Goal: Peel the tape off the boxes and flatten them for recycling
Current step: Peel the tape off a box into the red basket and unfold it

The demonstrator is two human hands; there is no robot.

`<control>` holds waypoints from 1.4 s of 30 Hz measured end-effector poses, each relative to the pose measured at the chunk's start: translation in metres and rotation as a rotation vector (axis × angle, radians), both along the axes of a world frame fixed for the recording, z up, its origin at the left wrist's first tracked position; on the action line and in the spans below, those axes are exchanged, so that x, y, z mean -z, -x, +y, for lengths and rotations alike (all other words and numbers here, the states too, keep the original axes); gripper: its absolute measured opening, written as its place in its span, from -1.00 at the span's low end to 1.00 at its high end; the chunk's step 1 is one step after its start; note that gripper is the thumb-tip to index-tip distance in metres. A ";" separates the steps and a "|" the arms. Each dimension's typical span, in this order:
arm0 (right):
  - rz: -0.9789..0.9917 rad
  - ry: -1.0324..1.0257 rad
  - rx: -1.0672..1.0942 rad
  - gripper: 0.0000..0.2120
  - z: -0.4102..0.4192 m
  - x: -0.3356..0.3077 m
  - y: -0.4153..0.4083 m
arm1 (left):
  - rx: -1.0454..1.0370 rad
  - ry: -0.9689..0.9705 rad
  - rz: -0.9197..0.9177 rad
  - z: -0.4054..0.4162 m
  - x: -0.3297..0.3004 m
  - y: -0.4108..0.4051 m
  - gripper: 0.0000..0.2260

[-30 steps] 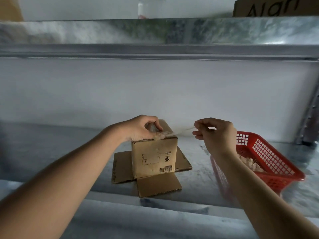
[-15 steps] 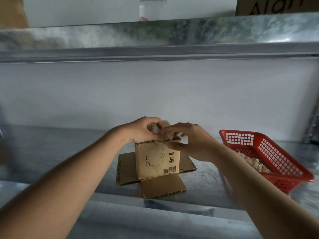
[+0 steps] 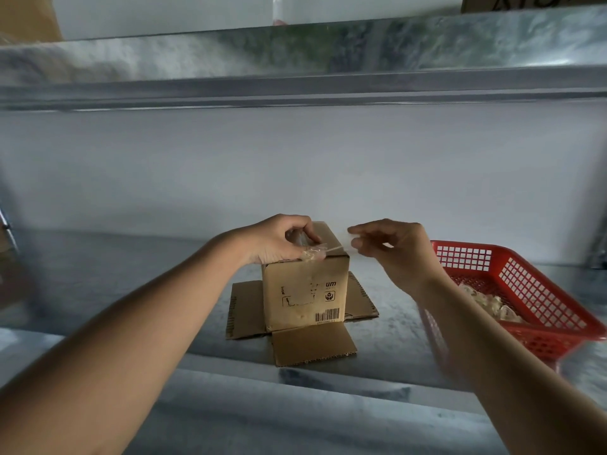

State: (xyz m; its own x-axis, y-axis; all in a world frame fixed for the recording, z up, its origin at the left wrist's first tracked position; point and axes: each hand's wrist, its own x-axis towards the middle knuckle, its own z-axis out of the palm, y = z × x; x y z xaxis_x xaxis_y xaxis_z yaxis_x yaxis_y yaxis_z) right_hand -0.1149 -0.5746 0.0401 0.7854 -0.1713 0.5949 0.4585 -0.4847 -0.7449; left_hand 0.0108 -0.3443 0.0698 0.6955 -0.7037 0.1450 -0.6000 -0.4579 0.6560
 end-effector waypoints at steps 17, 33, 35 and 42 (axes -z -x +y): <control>0.150 -0.235 -0.302 -0.80 -0.007 0.017 0.039 | -0.070 -0.017 0.004 -0.015 0.003 0.005 -0.57; -0.030 -0.327 0.166 -0.84 -0.001 0.004 0.090 | -0.333 -0.207 -0.292 -0.060 0.012 0.016 -0.60; 0.004 -0.284 0.250 -0.84 0.000 0.003 0.094 | -0.331 -0.175 -0.318 -0.069 0.014 0.019 -0.64; 0.176 -0.223 0.275 -0.74 0.007 0.016 0.104 | -0.376 -0.143 -0.307 -0.082 0.016 0.016 -0.65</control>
